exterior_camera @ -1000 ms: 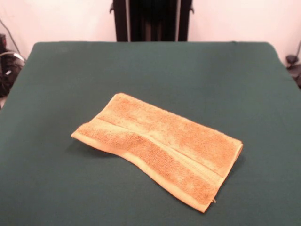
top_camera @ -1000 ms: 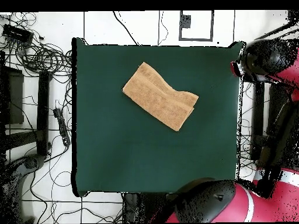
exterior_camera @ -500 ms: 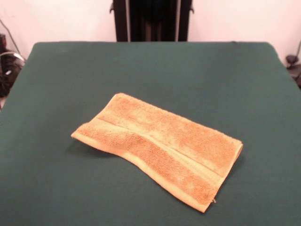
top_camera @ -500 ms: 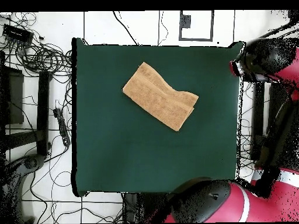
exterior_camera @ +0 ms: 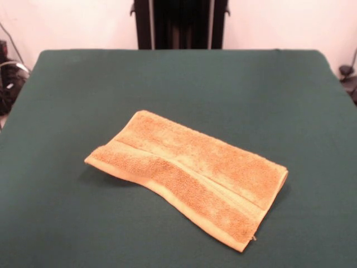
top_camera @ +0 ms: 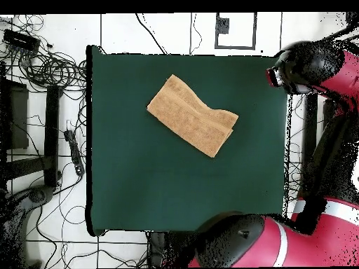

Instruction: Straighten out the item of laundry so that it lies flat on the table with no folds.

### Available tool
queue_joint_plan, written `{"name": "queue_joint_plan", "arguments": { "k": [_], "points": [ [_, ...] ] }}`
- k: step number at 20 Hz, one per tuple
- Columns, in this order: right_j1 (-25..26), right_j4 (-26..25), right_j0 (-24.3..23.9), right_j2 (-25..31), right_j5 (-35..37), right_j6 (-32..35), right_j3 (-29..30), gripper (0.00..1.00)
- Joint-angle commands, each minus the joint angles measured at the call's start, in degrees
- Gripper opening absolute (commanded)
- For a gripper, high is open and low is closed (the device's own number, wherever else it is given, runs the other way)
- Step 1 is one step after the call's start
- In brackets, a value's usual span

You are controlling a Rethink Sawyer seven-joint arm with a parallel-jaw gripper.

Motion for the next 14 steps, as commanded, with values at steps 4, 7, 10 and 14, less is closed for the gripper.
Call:
{"name": "queue_joint_plan", "arguments": {
  "k": [4, 7, 10, 14],
  "points": [
    [1.07, 2.58, 4.41, -0.46, 0.33, 23.84, 11.25, 1.0],
    [0.84, 2.46, 4.85, -0.56, -0.05, 25.13, 11.83, 1.0],
    [0.66, 2.33, 5.31, -0.64, -0.32, 26.5, 12.3, 1.0],
    [0.55, 2.38, 5.76, -0.66, -0.54, 27.53, 12.7, 1.0]
  ]
}}
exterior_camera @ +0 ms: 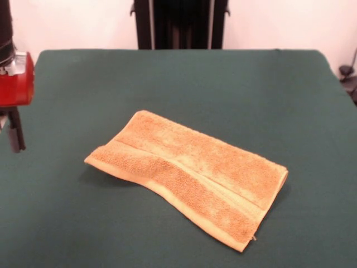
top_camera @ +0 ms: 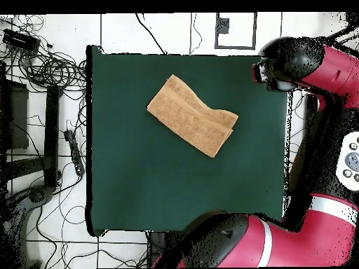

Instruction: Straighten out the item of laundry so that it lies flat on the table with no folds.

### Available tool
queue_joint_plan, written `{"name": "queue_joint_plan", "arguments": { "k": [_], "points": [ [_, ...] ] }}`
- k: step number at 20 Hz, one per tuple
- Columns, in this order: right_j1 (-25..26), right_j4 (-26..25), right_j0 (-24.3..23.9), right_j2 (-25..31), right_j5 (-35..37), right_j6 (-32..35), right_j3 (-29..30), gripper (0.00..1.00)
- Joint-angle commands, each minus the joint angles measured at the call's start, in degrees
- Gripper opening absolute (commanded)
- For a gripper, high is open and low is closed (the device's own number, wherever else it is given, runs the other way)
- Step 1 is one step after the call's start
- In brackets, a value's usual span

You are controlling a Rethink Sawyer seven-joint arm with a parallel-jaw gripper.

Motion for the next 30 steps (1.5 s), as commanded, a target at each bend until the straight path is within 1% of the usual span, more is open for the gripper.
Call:
{"name": "queue_joint_plan", "arguments": {
  "k": [1, 4, 16, 26, 30],
  "points": [
    [0.95, 1.78, 3.15, -0.2, -0.48, 18.63, 11.32, 1.0],
    [0.76, 1.8, 3.21, -0.13, -0.72, 18.65, 11.75, 1.0],
    [1.54, 2.32, 3.91, -0.42, 1.13, 19.37, 10.29, 1.0],
    [1.5, 2.61, 5.14, -0.87, 1.05, 21.29, 10.56, 1.0],
    [1.45, 3.38, 5.46, -0.91, 0.7, 23.13, 11.05, 1.0]
  ]
}}
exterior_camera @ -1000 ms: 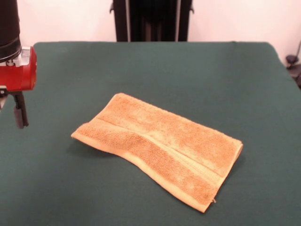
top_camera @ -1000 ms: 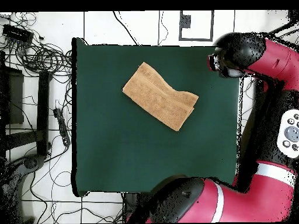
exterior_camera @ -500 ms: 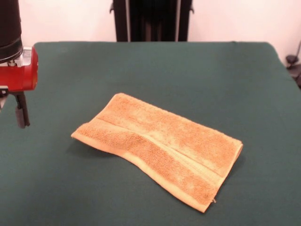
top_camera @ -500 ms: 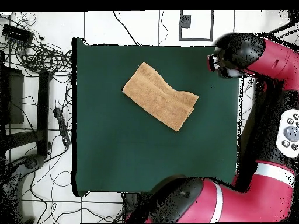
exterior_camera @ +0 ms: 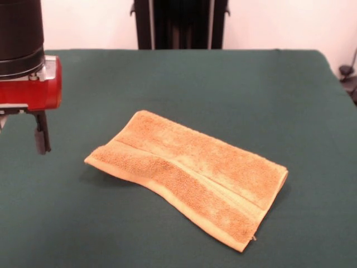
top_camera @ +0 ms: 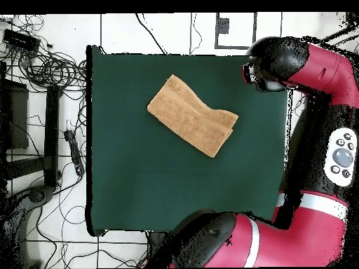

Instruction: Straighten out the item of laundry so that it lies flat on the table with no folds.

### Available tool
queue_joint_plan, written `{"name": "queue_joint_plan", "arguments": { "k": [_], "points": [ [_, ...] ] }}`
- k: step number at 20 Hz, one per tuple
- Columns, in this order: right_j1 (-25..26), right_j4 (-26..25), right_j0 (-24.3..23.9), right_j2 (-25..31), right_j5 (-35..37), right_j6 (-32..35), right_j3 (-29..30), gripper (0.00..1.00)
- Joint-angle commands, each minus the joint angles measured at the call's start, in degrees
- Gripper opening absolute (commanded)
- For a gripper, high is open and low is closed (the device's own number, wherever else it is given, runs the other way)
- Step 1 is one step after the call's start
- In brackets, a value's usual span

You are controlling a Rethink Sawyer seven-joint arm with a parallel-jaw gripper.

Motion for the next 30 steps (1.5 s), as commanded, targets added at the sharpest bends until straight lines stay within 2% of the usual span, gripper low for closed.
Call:
{"name": "queue_joint_plan", "arguments": {
  "k": [1, 18, 30],
  "points": [
    [1.52, 2.9, 3.5, 0.19, 0.78, 21.34, 9.8, 1.0],
    [2.1, 3.03, 5.45, -0.73, 2.34, 24.73, 8.75, 1.0],
    [4.05, 3.43, 7.0, -1.47, 5.16, 25.09, 4.88, 1.0]
  ]
}}
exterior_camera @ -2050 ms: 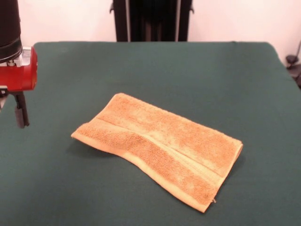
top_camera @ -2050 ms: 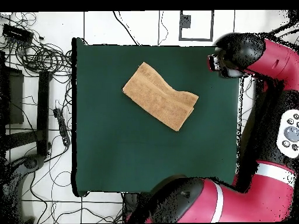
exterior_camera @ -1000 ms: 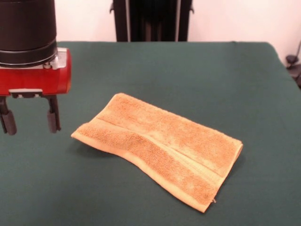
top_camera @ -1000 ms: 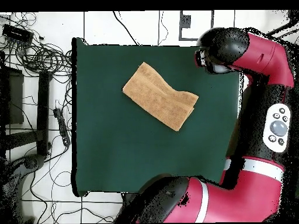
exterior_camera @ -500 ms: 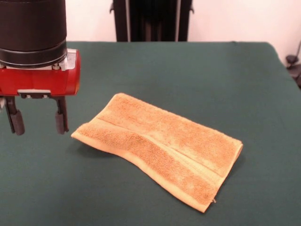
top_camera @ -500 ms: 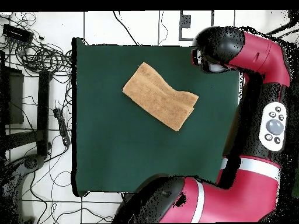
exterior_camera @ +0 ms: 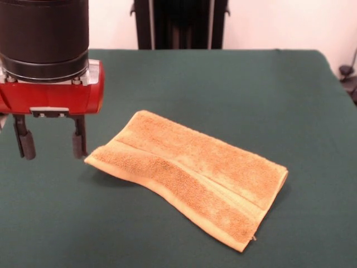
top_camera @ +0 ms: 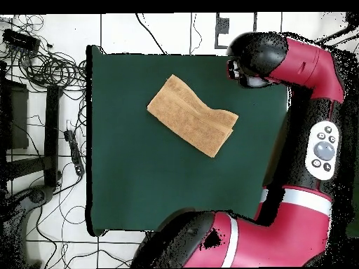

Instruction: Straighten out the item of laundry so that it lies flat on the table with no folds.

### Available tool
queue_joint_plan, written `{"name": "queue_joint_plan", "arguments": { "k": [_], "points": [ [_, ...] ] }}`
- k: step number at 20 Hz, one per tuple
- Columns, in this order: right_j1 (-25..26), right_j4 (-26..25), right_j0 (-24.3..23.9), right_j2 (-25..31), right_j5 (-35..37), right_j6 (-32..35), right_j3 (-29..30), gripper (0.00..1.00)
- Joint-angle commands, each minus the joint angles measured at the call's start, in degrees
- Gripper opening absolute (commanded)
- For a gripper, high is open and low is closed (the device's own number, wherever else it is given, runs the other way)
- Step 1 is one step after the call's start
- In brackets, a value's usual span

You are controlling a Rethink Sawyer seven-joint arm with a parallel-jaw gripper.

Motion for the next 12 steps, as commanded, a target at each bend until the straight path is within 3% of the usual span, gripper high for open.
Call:
{"name": "queue_joint_plan", "arguments": {
  "k": [1, 12],
  "points": [
    [3.83, 1.67, 3.67, 0.13, 5.26, 18.38, 4.68, 1.0],
    [5.16, 1.49, 5.21, -0.9, 6.63, 20.18, 2.14, 1.0]
  ]
}}
